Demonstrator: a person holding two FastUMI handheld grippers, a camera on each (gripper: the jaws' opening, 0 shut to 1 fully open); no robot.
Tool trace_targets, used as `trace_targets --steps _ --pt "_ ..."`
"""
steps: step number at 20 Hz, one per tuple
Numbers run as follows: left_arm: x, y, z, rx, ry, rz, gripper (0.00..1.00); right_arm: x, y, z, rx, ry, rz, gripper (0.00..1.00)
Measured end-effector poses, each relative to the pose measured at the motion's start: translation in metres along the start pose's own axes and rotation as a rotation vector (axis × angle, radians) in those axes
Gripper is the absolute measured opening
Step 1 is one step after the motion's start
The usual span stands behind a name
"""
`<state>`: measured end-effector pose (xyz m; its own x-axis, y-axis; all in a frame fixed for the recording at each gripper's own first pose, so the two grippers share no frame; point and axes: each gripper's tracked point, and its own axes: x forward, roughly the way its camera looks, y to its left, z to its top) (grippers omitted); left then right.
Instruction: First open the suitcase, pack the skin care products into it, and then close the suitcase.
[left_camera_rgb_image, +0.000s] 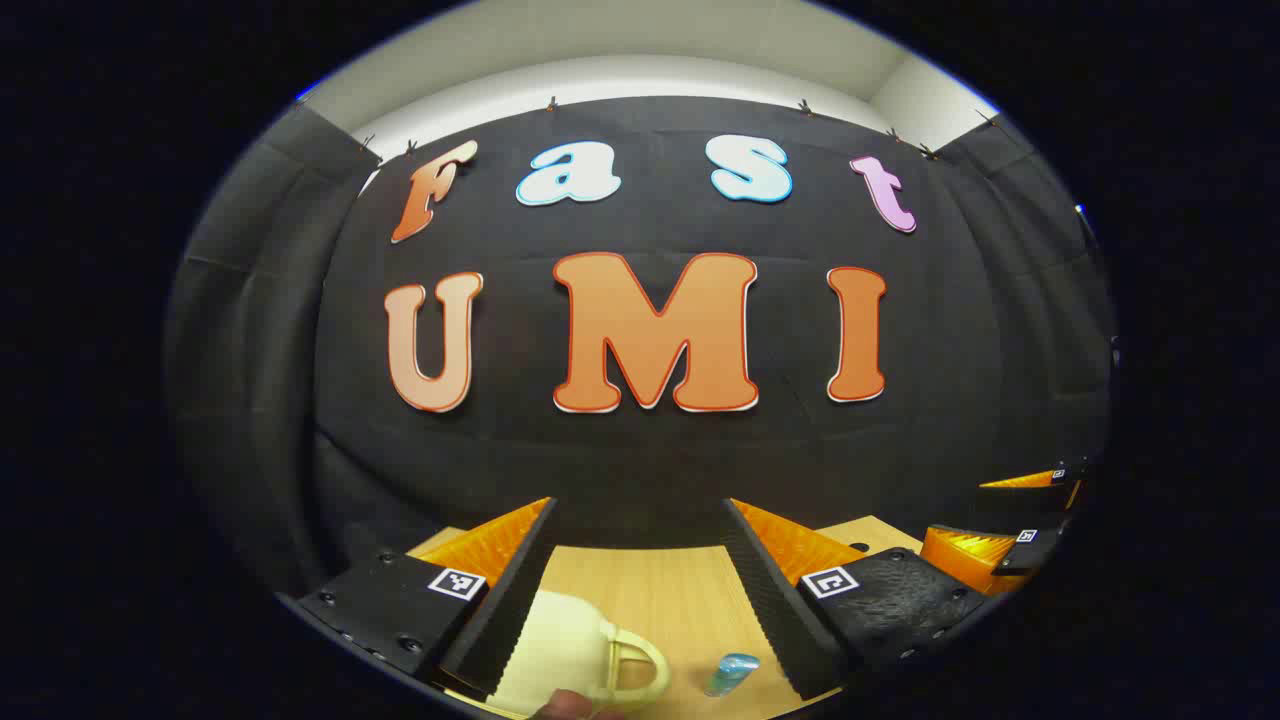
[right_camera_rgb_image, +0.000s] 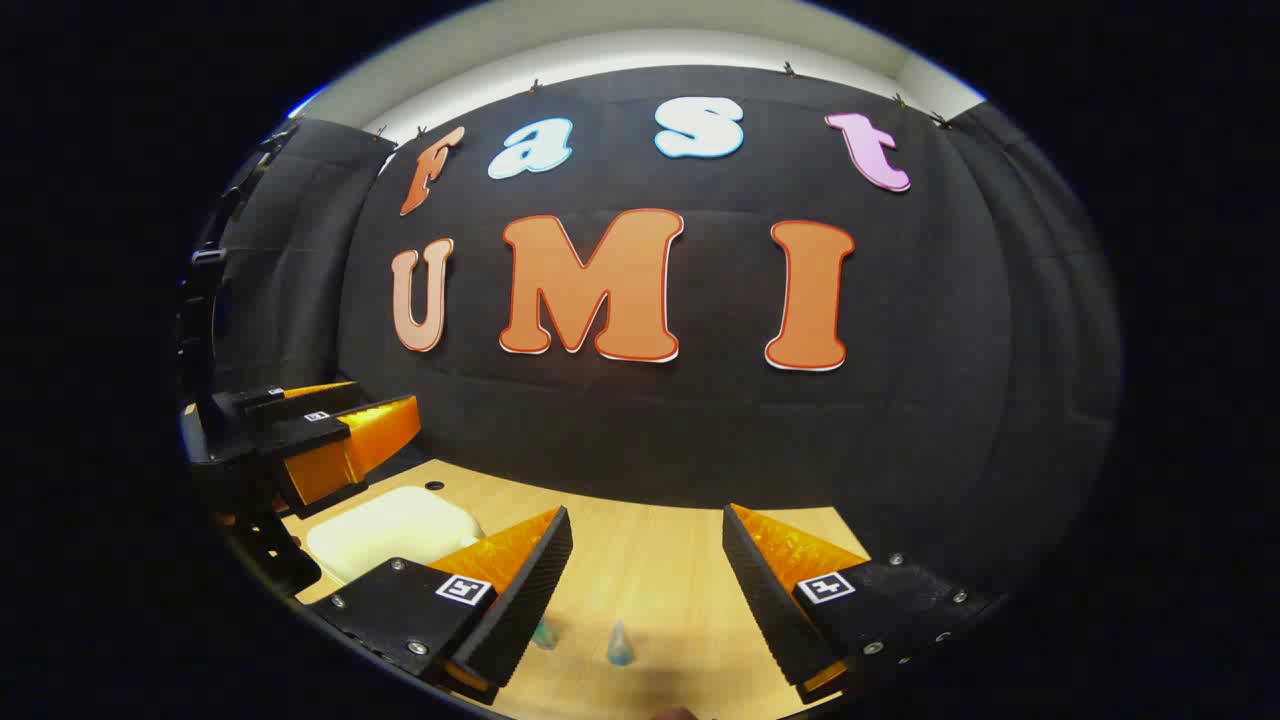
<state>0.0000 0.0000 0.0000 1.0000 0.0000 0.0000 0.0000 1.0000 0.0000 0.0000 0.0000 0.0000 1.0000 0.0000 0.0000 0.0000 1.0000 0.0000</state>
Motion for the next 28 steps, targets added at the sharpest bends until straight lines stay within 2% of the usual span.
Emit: trace_targets --steps 3,5,7,9,16,20,25,28 --pt "0.017 0.005 0.009 -0.015 0.008 -0.021 0.98 0.013 0.006 0.012 -0.017 -0.014 -0.019 0.96" --pt "0.033 0.009 0.017 -0.033 -0.008 -0.020 0.96 0.018 0.015 0.020 -0.031 -0.030 0.006 0.95" --pt "0.039 0.009 0.009 -0.043 0.022 -0.016 0.98 0.021 0.010 0.018 -0.064 -0.022 -0.006 0.95" --pt "0.039 0.010 0.013 -0.037 -0.004 -0.017 0.98 0.021 0.007 0.022 -0.067 -0.045 -0.019 0.95" --pt "0.025 0.011 0.002 0.050 -0.038 -0.002 0.97 0.012 -0.001 0.015 -0.022 -0.045 -0.054 0.95" --pt "0.020 0.011 -0.027 0.073 0.016 -0.027 1.00 0.008 -0.007 0.019 -0.034 -0.069 -0.064 0.95" --pt "0.010 0.018 -0.073 0.198 0.074 -0.039 0.98 0.005 -0.011 0.013 -0.047 -0.063 -0.075 0.95" --pt "0.003 0.022 -0.118 0.278 0.156 -0.043 0.98 0.000 -0.008 0.007 -0.052 -0.049 -0.069 0.95"
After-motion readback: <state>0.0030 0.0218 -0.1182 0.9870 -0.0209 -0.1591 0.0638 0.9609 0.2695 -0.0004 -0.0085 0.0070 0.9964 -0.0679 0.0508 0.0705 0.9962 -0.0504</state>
